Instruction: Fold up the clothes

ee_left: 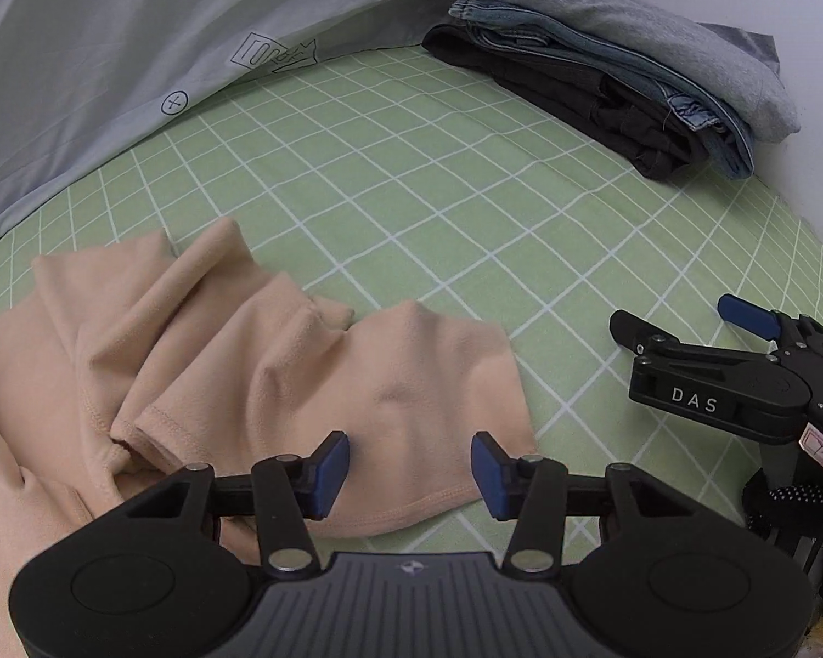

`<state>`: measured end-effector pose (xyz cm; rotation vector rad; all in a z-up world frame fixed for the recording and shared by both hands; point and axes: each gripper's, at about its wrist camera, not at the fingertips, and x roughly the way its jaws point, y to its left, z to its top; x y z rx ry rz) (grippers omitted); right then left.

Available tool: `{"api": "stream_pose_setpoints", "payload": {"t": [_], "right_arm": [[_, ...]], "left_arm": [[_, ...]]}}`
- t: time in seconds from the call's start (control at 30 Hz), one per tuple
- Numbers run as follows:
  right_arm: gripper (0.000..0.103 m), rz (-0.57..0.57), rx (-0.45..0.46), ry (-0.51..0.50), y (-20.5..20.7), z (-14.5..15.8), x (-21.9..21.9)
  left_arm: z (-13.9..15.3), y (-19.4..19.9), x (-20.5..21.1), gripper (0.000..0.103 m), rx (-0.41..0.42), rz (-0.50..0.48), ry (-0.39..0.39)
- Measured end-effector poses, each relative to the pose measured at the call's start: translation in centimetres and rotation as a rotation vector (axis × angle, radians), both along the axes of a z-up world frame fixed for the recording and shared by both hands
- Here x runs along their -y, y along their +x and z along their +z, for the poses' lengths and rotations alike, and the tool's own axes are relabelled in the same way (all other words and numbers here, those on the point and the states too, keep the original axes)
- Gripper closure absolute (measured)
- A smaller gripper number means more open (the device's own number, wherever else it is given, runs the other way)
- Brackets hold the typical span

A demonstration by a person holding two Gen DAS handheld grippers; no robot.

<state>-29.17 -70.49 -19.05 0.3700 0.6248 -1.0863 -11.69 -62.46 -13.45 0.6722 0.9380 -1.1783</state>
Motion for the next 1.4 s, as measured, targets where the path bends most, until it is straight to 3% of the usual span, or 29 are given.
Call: {"api": "stream_pose_setpoints", "payload": {"t": [0.1,0.13,0.2,0.27,0.3,0.43,0.6,0.77,0.87,1.03,1.13,1.23,1.27,1.37,1.4], "right_arm": [[0.000,-0.002,-0.001,-0.001,0.1,0.0,0.1],[0.000,-0.003,-0.002,-0.001,0.1,0.0,0.1],[0.000,-0.004,-0.002,-0.001,0.2,0.0,0.2],[0.000,-0.004,-0.002,-0.001,0.2,0.0,0.2],[0.000,-0.004,-0.003,-0.001,0.3,0.0,0.2],[0.000,-0.004,-0.003,0.000,0.3,0.0,0.2],[0.000,-0.002,-0.003,0.000,0.3,0.0,0.2],[0.000,-0.002,-0.003,0.001,0.3,0.0,0.3],[0.000,-0.002,-0.003,0.001,0.3,0.0,0.3],[0.000,-0.002,-0.003,0.001,0.3,0.0,0.3],[0.000,-0.003,-0.003,0.001,0.3,0.0,0.3],[0.000,-0.007,-0.003,0.002,0.3,0.0,0.2],[0.000,-0.007,-0.004,0.003,0.3,0.0,0.2],[0.000,-0.011,-0.007,0.005,0.4,0.0,0.2],[0.000,-0.016,-0.008,0.007,0.5,0.0,0.2]], "left_arm": [[-0.4,0.4,0.0,0.053,-0.027,0.035,-0.010],[-0.5,0.5,0.0,0.058,-0.026,0.045,-0.015],[-0.4,0.8,-0.1,0.085,-0.002,0.063,-0.020],[-0.1,1.7,-0.1,0.098,-0.035,0.093,-0.028],[0.1,2.3,-0.2,0.099,-0.069,0.118,-0.034],[1.2,3.7,-1.2,0.099,-0.129,0.181,-0.077],[4.2,5.1,-4.1,0.100,-0.206,0.253,-0.190],[7.8,8.2,-9.6,0.100,-0.229,0.438,-0.338],[10.1,11.2,-13.6,0.100,-0.177,0.596,-0.420],[12.2,16.9,-20.4,0.100,0.015,0.882,-0.485],[11.1,20.0,-25.3,0.100,0.108,1.107,-0.439],[8.8,22.0,-29.7,0.097,0.163,1.310,-0.311],[7.9,22.3,-31.3,0.096,0.150,1.348,-0.284],[5.7,21.6,-35.2,0.074,0.091,1.421,-0.243],[5.0,21.1,-36.1,0.072,0.071,1.427,-0.230]]}}
